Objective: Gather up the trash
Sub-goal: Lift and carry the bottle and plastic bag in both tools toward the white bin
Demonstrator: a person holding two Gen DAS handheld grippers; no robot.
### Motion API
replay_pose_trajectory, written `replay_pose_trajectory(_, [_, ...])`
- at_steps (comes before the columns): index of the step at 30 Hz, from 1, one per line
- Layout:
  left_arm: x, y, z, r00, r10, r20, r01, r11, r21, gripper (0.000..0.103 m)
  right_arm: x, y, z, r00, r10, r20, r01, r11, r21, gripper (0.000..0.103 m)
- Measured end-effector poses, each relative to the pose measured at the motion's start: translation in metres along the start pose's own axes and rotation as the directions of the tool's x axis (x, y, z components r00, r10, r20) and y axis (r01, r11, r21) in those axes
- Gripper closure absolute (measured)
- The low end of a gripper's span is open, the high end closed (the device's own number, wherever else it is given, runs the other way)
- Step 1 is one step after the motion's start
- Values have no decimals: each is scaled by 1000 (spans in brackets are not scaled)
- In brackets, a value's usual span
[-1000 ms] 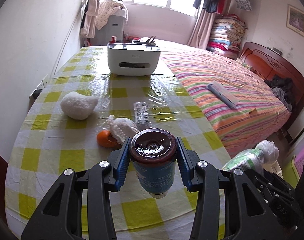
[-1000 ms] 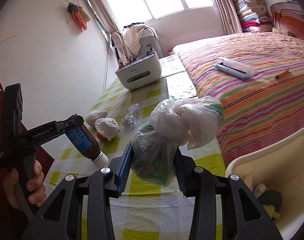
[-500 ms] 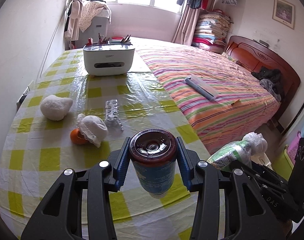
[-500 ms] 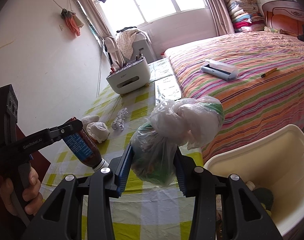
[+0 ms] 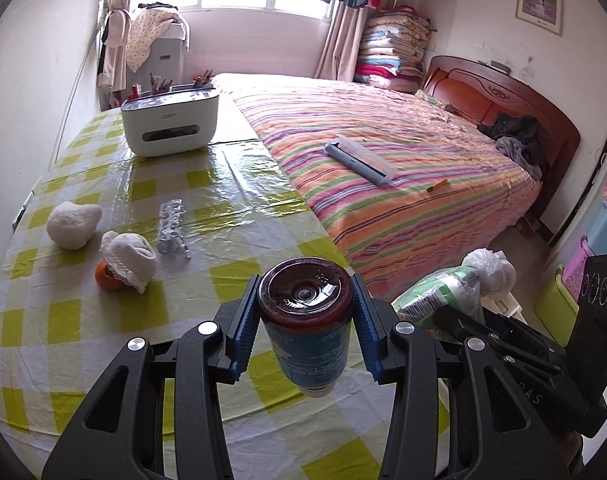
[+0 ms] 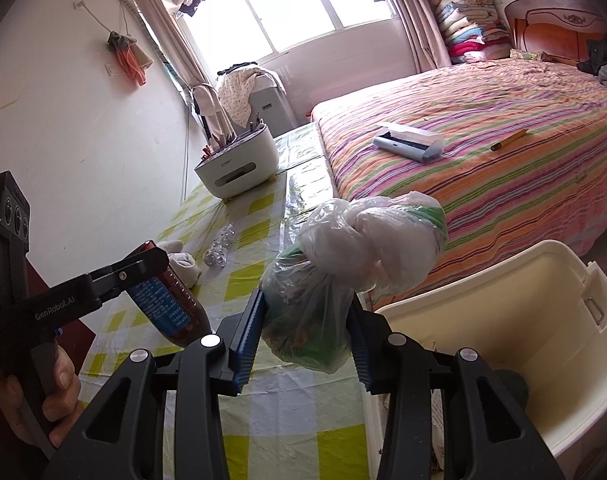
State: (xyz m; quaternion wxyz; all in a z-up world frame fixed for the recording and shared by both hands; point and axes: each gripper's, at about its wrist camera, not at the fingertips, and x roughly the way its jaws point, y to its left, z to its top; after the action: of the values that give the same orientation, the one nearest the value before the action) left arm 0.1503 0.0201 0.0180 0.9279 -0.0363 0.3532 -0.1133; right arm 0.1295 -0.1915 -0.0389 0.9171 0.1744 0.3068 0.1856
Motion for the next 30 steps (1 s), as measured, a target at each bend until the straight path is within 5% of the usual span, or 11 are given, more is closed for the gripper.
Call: replay_pose_trajectory(30, [8, -88, -11, 994, -104, -15, 105, 988, 116, 60, -44, -59, -11, 997, -65, 51, 59, 993, 107, 64])
